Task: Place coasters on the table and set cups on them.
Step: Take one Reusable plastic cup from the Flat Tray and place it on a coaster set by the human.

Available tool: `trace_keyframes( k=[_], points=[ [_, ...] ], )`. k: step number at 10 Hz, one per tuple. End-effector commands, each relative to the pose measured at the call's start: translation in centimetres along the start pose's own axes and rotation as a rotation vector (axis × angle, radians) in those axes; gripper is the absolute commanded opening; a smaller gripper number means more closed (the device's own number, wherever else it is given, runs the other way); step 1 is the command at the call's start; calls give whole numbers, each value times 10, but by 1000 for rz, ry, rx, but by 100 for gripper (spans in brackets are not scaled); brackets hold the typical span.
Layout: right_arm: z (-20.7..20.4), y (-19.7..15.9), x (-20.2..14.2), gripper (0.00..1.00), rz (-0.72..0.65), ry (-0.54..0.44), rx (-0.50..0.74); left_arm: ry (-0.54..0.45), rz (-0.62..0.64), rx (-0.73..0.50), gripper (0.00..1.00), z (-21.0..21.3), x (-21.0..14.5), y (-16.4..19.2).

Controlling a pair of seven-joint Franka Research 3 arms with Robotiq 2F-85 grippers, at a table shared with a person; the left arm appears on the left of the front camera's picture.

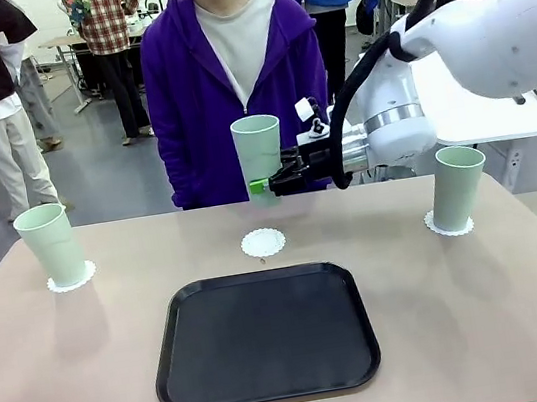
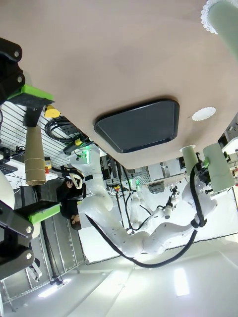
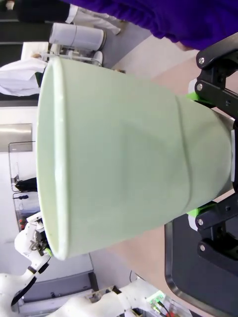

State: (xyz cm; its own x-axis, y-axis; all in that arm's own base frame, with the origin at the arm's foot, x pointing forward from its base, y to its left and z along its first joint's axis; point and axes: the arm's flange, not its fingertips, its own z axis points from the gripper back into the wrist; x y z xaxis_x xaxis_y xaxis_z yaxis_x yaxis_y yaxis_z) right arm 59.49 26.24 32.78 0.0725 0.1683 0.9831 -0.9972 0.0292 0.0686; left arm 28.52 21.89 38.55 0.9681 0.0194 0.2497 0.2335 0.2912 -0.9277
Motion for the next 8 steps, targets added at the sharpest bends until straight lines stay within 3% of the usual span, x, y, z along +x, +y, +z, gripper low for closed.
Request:
trace_keyframes(
  k=[1, 8],
  points=[
    [-14, -17, -1, 80, -43, -28, 39, -10, -16, -10, 100, 1, 0, -2],
    [-14, -13, -14, 80, -36, -27, 30, -10, -16, -10, 100, 1, 0, -2]
  ],
)
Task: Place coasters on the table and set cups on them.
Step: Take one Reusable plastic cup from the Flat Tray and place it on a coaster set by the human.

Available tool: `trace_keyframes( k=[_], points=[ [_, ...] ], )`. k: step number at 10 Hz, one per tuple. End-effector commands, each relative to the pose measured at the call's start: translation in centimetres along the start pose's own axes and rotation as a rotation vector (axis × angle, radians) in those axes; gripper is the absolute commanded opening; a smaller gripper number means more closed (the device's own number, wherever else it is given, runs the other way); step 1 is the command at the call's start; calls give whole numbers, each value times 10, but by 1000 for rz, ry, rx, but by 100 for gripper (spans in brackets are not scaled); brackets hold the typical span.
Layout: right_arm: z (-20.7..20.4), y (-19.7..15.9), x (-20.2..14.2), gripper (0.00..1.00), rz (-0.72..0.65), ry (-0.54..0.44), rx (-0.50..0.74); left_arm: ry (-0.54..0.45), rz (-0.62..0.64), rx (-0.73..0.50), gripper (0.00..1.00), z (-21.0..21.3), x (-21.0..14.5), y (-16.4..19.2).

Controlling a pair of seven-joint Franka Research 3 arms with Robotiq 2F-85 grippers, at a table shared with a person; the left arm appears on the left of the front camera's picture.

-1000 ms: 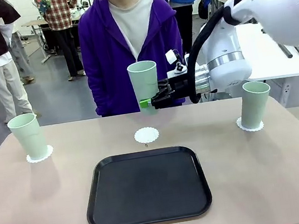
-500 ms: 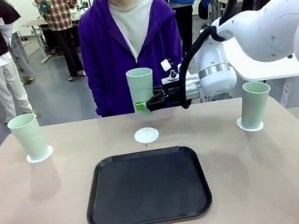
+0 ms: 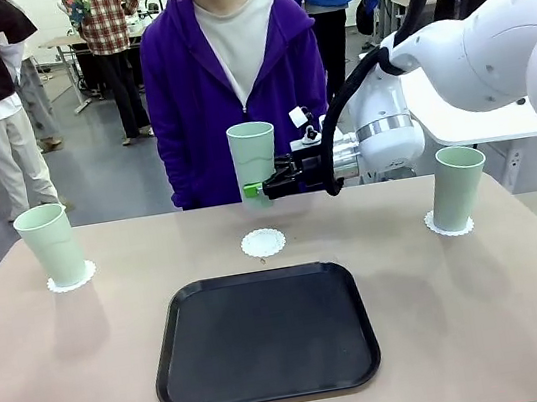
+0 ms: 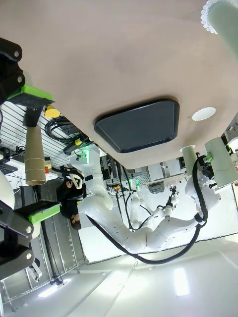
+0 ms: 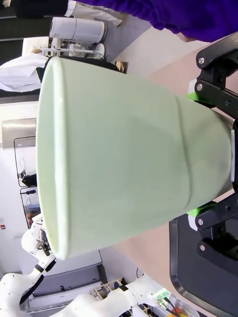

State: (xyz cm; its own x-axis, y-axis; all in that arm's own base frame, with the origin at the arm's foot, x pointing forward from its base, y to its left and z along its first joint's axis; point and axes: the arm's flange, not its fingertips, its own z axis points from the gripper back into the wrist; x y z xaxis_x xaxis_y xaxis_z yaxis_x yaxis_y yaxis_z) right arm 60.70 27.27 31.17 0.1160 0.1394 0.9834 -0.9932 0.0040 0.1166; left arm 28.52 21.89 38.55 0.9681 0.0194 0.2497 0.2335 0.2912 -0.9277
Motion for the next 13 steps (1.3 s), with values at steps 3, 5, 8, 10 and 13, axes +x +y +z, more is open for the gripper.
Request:
trace_keyframes(
  k=[3, 5, 8, 10, 13],
  points=[
    [-1, -4, -11, 81, 65, -8, 176, -10, -16, -10, 100, 1, 0, -2],
    [-3, -7, -24, 81, 91, 19, 210, -10, -16, -10, 100, 1, 0, -2],
    [-8, -20, -47, 81, 72, 25, 205, -10, -16, -10, 100, 1, 0, -2],
    [-13, -29, -61, 81, 65, 23, 182, -10, -16, -10, 100, 1, 0, -2],
    [-18, -36, -72, 81, 45, 21, 193, -10, -16, -10, 100, 1, 0, -2]
  ],
)
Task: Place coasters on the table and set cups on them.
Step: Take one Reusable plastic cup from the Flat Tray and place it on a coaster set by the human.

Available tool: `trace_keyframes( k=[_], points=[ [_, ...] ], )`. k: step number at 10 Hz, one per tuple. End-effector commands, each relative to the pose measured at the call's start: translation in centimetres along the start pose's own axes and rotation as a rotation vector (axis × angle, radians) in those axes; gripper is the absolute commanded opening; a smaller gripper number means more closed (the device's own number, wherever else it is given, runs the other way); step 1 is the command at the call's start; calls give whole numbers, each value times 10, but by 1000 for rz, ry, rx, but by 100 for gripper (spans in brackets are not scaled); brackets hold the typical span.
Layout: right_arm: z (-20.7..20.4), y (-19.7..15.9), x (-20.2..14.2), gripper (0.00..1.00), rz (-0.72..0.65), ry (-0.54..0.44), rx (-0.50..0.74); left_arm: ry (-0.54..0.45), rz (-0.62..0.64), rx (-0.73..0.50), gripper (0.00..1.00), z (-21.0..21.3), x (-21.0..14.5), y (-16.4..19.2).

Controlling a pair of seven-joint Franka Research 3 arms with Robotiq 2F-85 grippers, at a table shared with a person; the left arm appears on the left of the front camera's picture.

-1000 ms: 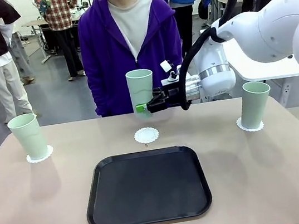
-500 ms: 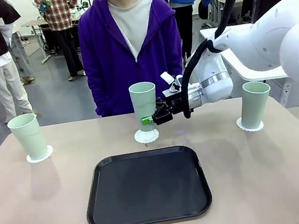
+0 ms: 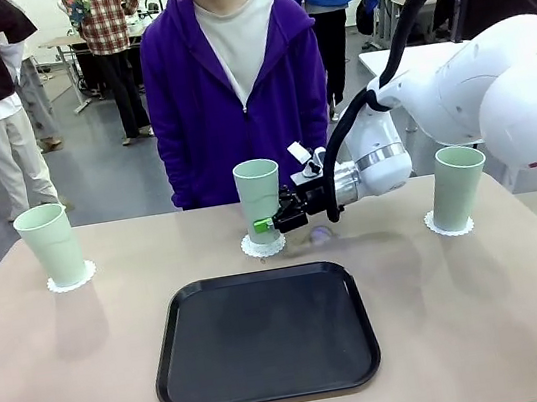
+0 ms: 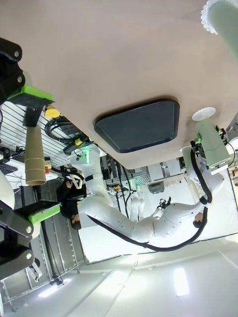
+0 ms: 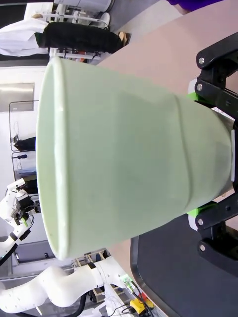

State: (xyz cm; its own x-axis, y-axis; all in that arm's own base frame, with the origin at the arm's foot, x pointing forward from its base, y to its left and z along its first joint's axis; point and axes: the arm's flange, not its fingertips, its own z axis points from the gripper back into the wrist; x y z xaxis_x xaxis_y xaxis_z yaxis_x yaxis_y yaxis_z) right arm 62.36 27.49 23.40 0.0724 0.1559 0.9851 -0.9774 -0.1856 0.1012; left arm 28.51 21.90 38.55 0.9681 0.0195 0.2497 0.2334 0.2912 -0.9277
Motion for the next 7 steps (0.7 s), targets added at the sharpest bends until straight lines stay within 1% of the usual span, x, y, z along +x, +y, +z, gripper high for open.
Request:
trace_keyframes(
  k=[1, 7],
  points=[
    [-5, -14, -1, 81, 0, 0, 6, -10, -16, -10, 100, 1, 0, -2],
    [-7, -21, -17, 81, -7, -11, 18, -10, -16, -10, 100, 1, 0, -2]
  ],
)
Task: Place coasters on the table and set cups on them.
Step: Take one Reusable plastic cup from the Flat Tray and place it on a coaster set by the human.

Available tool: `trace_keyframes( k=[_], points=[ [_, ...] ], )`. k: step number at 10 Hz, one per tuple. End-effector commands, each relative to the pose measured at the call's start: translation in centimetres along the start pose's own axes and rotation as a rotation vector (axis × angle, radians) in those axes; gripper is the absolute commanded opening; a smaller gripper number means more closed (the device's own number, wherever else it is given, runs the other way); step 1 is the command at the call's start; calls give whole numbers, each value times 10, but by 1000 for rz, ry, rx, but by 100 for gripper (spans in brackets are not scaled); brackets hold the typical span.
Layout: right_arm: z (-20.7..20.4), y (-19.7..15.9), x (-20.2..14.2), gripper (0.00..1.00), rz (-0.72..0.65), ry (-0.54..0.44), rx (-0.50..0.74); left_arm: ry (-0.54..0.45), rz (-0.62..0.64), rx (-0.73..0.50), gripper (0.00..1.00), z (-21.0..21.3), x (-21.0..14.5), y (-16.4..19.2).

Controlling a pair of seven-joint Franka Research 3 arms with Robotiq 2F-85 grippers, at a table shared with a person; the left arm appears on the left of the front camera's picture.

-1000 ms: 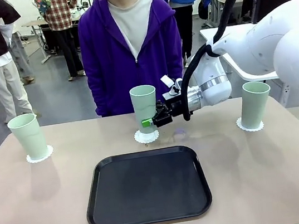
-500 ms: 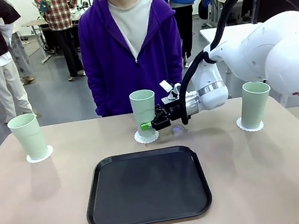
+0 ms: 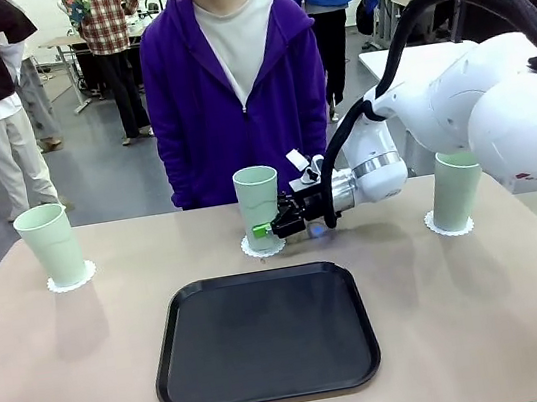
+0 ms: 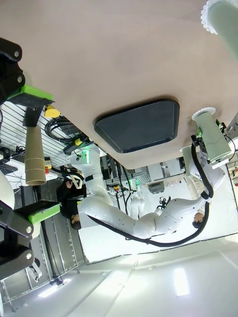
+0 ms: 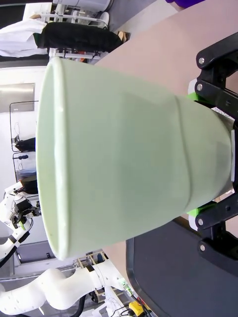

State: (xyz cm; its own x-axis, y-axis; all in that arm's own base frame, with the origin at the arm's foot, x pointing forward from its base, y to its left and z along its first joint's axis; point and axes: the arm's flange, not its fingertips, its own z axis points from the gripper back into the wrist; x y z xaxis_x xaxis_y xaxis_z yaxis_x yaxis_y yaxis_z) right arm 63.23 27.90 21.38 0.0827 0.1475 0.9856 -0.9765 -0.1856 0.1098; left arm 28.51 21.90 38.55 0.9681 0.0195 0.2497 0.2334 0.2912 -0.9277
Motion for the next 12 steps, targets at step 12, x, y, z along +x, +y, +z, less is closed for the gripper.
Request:
trace_keyframes(
  k=[12],
  points=[
    [-3, -3, 6, 100, -42, 142, 43, -10, -16, -10, 100, 1, 0, -2]
  ],
)
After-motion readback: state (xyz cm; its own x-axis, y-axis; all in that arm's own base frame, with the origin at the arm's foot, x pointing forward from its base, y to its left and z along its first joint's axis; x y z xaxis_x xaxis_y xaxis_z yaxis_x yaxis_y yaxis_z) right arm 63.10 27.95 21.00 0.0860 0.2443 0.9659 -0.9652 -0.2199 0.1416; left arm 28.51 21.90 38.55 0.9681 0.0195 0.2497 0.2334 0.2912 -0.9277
